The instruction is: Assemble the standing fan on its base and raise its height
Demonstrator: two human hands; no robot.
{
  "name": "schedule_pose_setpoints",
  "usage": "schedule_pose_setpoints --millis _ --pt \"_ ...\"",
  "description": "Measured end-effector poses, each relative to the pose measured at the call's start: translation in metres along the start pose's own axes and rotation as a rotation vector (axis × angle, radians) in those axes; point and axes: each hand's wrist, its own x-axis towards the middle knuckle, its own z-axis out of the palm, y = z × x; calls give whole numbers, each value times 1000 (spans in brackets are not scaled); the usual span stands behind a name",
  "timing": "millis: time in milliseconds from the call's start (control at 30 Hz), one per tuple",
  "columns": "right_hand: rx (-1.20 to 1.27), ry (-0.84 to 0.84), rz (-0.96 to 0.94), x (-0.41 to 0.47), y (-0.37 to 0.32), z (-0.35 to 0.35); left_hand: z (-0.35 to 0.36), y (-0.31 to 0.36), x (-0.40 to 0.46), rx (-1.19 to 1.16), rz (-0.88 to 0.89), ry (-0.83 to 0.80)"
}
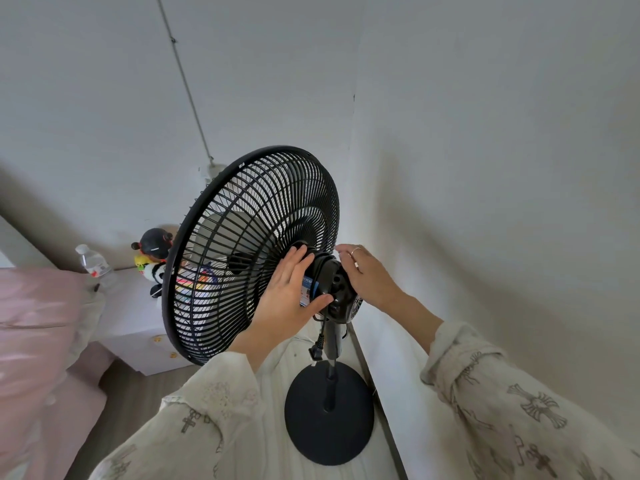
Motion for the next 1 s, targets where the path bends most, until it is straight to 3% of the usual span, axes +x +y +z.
schedule_pose_setpoints --millis 200,667,867,933,1000 --pt "-6 58 24 11 0 11 -1 0 -1 9 6 1" --pt "49 -26 19 18 -7 16 -3 -1 -1 24 -25 -27" --pt "86 -166 122 19 -11 11 -18 4 1 -84 -110 -147" --pt "87 -206 158 21 -16 9 -33 8 3 -94 -100 -107" --pt "54 -237 179 24 -19 9 -54 12 7 -3 15 47"
